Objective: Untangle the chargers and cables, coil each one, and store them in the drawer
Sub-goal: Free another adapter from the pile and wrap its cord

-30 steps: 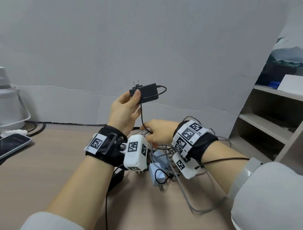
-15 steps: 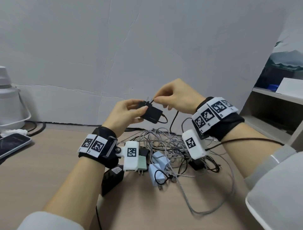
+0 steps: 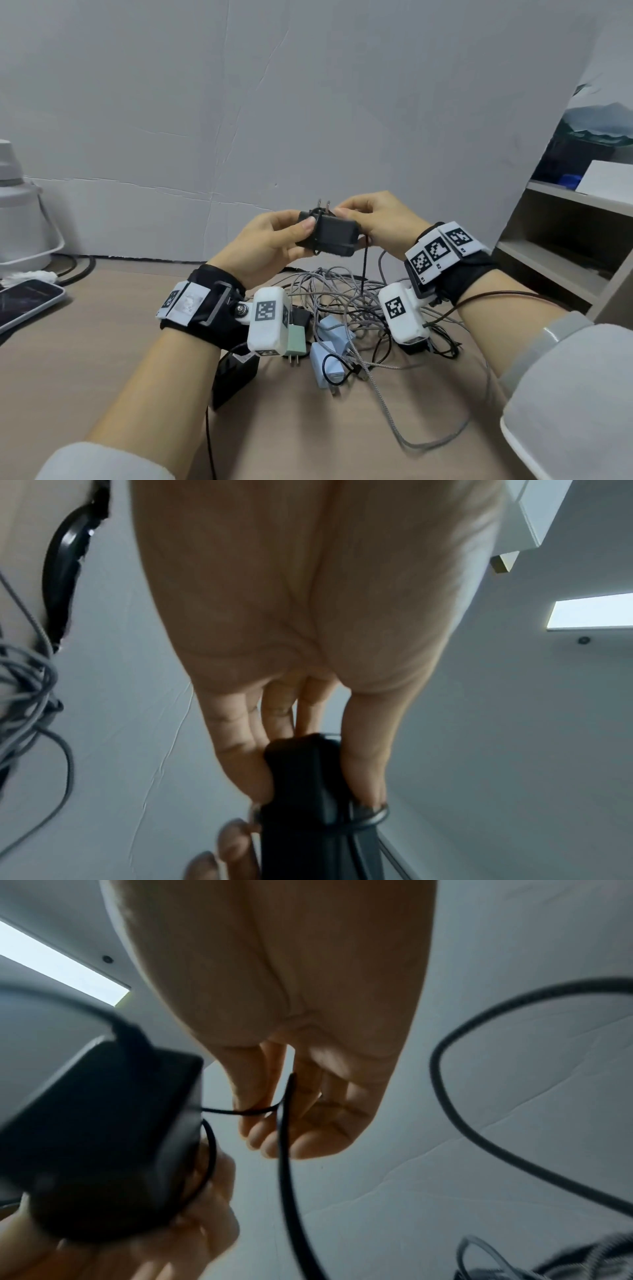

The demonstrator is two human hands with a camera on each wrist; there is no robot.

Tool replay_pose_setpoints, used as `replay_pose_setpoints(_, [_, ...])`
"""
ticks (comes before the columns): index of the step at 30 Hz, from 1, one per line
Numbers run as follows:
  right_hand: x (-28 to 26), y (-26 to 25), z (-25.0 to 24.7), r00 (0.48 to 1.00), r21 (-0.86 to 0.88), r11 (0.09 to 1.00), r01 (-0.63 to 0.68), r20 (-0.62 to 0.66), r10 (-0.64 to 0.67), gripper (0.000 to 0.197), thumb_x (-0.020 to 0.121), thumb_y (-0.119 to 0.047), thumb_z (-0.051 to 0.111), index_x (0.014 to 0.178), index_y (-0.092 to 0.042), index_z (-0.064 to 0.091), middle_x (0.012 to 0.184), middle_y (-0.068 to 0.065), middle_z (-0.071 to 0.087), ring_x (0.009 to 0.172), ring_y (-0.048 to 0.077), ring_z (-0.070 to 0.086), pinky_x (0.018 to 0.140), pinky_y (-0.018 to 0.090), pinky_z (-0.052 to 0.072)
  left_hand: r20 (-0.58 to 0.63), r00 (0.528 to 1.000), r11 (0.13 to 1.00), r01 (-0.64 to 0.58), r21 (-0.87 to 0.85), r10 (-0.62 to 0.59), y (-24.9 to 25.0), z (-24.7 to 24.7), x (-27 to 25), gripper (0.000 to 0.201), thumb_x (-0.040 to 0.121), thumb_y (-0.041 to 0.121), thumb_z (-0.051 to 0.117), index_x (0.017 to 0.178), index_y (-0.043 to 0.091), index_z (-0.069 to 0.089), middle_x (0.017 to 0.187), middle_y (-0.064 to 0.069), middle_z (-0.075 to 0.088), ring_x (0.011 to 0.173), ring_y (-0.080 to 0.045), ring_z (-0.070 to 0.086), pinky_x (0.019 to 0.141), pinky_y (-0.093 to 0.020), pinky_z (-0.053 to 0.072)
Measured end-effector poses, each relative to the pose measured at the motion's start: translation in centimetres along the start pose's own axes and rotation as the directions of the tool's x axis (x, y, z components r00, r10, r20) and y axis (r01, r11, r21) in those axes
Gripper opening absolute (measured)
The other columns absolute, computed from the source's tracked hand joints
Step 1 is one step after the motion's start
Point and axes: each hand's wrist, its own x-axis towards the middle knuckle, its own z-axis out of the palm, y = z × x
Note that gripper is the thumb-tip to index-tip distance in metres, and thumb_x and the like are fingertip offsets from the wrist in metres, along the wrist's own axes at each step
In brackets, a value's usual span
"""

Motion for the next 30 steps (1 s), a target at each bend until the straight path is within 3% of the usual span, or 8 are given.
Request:
replay_pose_setpoints(2, [-0.2,0.6,0.7,0.999,0.005,0.999,-0.042,0.035,0.042,0.019,0.104,-0.002,0.046,0.108,-0.008,0.064,0.079,0.012,0.066,0.067,0.023,0.063,0.06,0.03,0.057,-0.028,0.999,0.998,-0.027,-0.062,0.025,0.2,0.4,0.1,0.035,0.096,0.02,0.057,0.123,-0.002,0.061,0.116,-0.01,0.07,0.106,-0.018,0.065,0.086,-0.027,0.054])
replay_pose_setpoints(5, [-0.5,1.4,2.2,0.991,-0.08,0.993,-0.087,0.099,0.095,0.017,0.108,-0.021,0.044,0.111,-0.013,0.058,0.069,0.01,0.068,0.06,0.024,0.065,0.067,0.038,0.056,-0.119,0.991,0.981,-0.078,-0.178,0.057,0.1,1.1,0.5,0.042,0.102,0.02,0.05,0.133,-0.008,0.054,0.116,-0.011,0.07,0.103,-0.015,0.068,0.084,-0.023,0.055])
replay_pose_setpoints(8, [-0.8,1.7,3.8,0.965,-0.28,0.953,-0.118,0.195,0.177,0.02,0.108,-0.022,0.041,0.11,-0.008,0.054,0.063,0.011,0.066,0.05,0.022,0.06,0.062,0.032,0.051,-0.244,0.966,0.963,-0.137,-0.232,0.079,-0.3,1.4,0.9,0.04,0.102,0.018,0.052,0.132,-0.01,0.053,0.116,-0.011,0.071,0.105,-0.016,0.069,0.083,-0.023,0.055])
replay_pose_setpoints(12, [-1.6,1.1,5.7,0.896,-0.629,0.774,-0.077,0.297,0.331,0.036,0.104,-0.028,0.049,0.114,0.004,0.063,0.064,0.009,0.067,0.049,0.017,0.058,0.06,0.027,0.049,-0.411,0.906,0.976,-0.173,-0.13,0.105,-0.8,0.7,1.3,0.048,0.095,0.017,0.064,0.134,-0.009,0.052,0.116,-0.015,0.07,0.098,-0.015,0.071,0.078,-0.022,0.054])
replay_pose_setpoints(17, [-1.9,-0.5,5.7,0.898,-0.711,0.703,0.012,0.317,0.305,0.033,0.099,-0.034,0.059,0.116,-0.006,0.063,0.058,-0.002,0.063,0.05,0.015,0.057,0.059,0.026,0.048,-0.538,0.835,0.993,-0.094,0.069,0.117,-2.0,0.6,1.4,0.04,0.087,0.014,0.076,0.12,0.005,0.055,0.115,-0.013,0.067,0.107,-0.023,0.068,0.089,-0.031,0.053])
replay_pose_setpoints(23, [-1.5,-2.0,2.4,0.981,-0.577,0.81,0.106,0.193,0.009,0.02,0.092,-0.012,0.061,0.107,-0.017,0.073,0.068,-0.009,0.063,0.057,0.005,0.059,0.059,0.019,0.047,-0.495,0.857,0.961,0.001,0.277,0.142,-2.7,0.0,1.1,0.038,0.082,0.008,0.081,0.111,0.008,0.057,0.109,-0.015,0.067,0.099,-0.029,0.069,0.081,-0.036,0.056])
replay_pose_setpoints(27, [-0.9,-2.7,0.1,0.99,-0.444,0.886,0.137,0.081,-0.113,0.023,0.089,-0.006,0.066,0.108,-0.018,0.075,0.095,0.001,0.075,0.091,0.013,0.069,0.084,0.027,0.055,-0.36,0.929,0.965,0.013,0.262,0.085,-1.6,0.3,0.5,0.028,0.09,0.006,0.072,0.114,0.003,0.058,0.108,-0.018,0.072,0.099,-0.032,0.073,0.079,-0.038,0.062])
replay_pose_setpoints(30, [-0.6,-2.7,-0.6,0.984,-0.444,0.881,0.167,0.025,-0.174,0.021,0.09,-0.004,0.067,0.107,-0.014,0.074,0.093,0.002,0.075,0.083,0.006,0.067,0.085,0.023,0.054,-0.229,0.972,0.958,0.016,0.286,0.053,-0.9,0.7,0.0,0.026,0.096,0.007,0.064,0.121,0.001,0.062,0.116,-0.015,0.07,0.096,-0.027,0.072,0.08,-0.036,0.062])
